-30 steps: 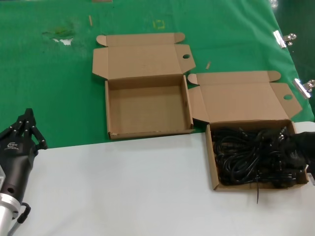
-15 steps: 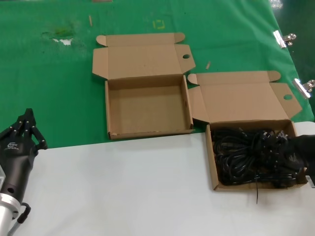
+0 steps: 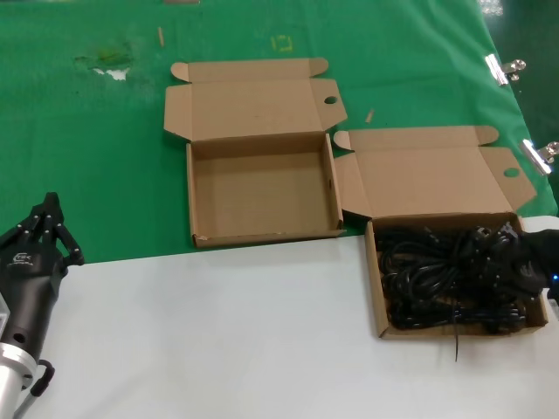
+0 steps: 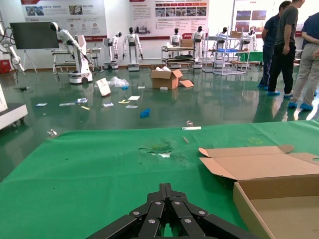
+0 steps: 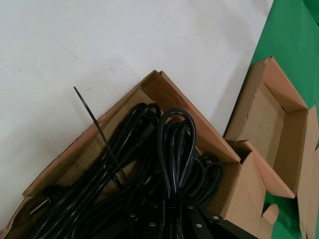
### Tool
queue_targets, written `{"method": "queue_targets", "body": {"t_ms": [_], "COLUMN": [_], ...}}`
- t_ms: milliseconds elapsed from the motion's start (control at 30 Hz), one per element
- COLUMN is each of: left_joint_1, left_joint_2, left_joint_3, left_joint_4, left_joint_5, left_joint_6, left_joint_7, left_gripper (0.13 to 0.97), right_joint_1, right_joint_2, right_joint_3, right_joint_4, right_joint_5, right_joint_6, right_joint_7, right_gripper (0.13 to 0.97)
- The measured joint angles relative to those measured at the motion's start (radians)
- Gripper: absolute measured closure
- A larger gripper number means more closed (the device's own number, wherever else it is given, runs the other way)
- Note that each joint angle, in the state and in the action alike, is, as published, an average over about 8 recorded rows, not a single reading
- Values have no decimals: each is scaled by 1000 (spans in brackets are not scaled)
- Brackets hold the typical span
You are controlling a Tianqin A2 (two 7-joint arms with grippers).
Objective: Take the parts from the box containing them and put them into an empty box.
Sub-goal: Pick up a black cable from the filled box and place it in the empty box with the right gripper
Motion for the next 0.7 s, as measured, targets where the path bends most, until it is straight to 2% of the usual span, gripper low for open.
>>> {"method": "queue_targets", "body": {"t_ms": [333, 700], "left_joint_1": [0, 0], "left_joint_2": [0, 0], "left_joint_3": [0, 0], "left_joint_4": [0, 0], "left_joint_5": [0, 0], "left_joint_6": [0, 0], "left_joint_7": [0, 0], "left_gripper": [957, 957], "right_joint_1": [-33, -22], "right_joint_2": [51, 51], "right_joint_3": [11, 11], "right_joint_4": [116, 251], "right_joint_5": [1, 13], "right_joint_6": [4, -4], "right_joint_7": [136, 381], "right_gripper": [921, 921]}}
